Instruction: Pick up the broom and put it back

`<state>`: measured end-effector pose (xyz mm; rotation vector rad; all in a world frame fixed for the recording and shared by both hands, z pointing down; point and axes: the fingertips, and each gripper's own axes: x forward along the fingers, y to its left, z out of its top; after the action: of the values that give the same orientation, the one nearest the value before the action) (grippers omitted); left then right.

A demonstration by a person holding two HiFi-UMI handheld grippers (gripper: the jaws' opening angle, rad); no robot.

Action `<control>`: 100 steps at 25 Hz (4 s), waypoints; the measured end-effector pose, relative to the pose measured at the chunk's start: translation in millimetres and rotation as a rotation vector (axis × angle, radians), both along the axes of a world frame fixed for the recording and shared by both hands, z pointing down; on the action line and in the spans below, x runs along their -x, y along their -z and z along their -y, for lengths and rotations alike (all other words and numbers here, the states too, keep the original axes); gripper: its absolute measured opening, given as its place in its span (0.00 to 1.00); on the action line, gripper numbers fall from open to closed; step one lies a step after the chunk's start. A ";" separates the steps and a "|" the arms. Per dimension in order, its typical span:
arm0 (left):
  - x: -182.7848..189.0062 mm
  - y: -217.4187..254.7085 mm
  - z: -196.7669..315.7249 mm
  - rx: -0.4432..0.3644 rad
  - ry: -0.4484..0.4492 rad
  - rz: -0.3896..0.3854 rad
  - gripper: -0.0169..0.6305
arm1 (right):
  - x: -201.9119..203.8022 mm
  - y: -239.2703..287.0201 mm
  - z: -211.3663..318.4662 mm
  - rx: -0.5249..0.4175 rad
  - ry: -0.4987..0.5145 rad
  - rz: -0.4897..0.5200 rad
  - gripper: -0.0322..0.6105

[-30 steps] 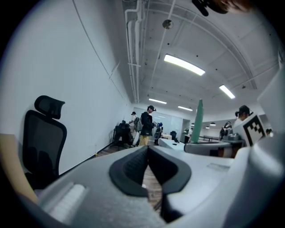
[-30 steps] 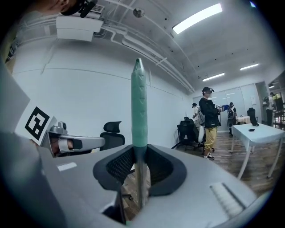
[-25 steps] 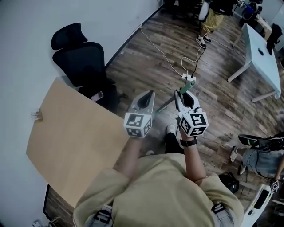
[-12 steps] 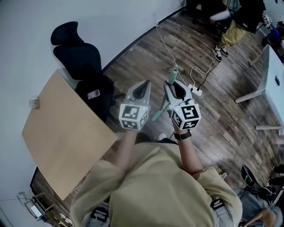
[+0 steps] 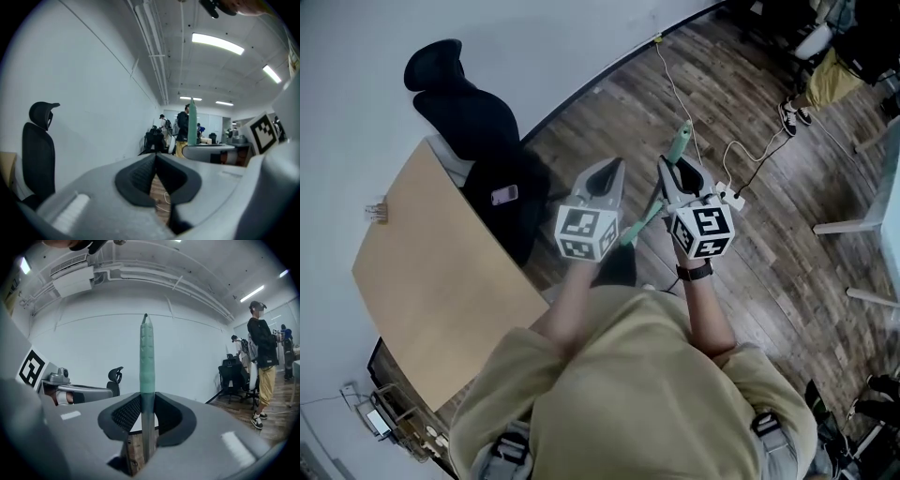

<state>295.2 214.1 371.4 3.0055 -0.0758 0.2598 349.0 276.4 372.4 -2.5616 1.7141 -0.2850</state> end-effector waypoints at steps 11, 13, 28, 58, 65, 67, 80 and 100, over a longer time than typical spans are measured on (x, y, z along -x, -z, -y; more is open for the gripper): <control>-127.9 -8.9 145.5 0.071 0.014 0.001 0.03 | -118.6 -15.2 145.7 0.080 0.029 0.005 0.20; -146.7 -11.1 162.9 0.090 0.003 0.012 0.03 | -136.3 -14.8 161.6 0.092 0.021 -0.002 0.20; -276.8 -44.2 293.6 0.164 0.259 0.029 0.03 | -287.0 -47.9 301.5 0.076 0.264 0.122 0.20; -351.5 -106.2 589.5 0.196 0.757 0.044 0.03 | -364.0 -165.6 616.1 0.352 0.752 0.065 0.20; -360.6 -173.6 635.4 0.315 0.729 0.123 0.03 | -374.9 -252.3 665.9 0.510 0.723 0.003 0.19; -362.0 -195.0 643.1 0.345 0.739 0.148 0.03 | -384.4 -281.0 679.7 0.553 0.696 0.027 0.19; -378.4 -352.5 698.2 0.491 0.905 0.299 0.03 | -423.3 -428.6 743.5 0.706 0.869 0.045 0.19; -374.2 -414.7 766.1 0.528 0.980 0.311 0.03 | -418.6 -526.3 894.8 0.680 0.882 0.088 0.19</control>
<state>669.4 -552.0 786.1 2.0671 -1.2236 0.5105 767.6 -618.4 898.7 -1.8030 2.9887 -1.1453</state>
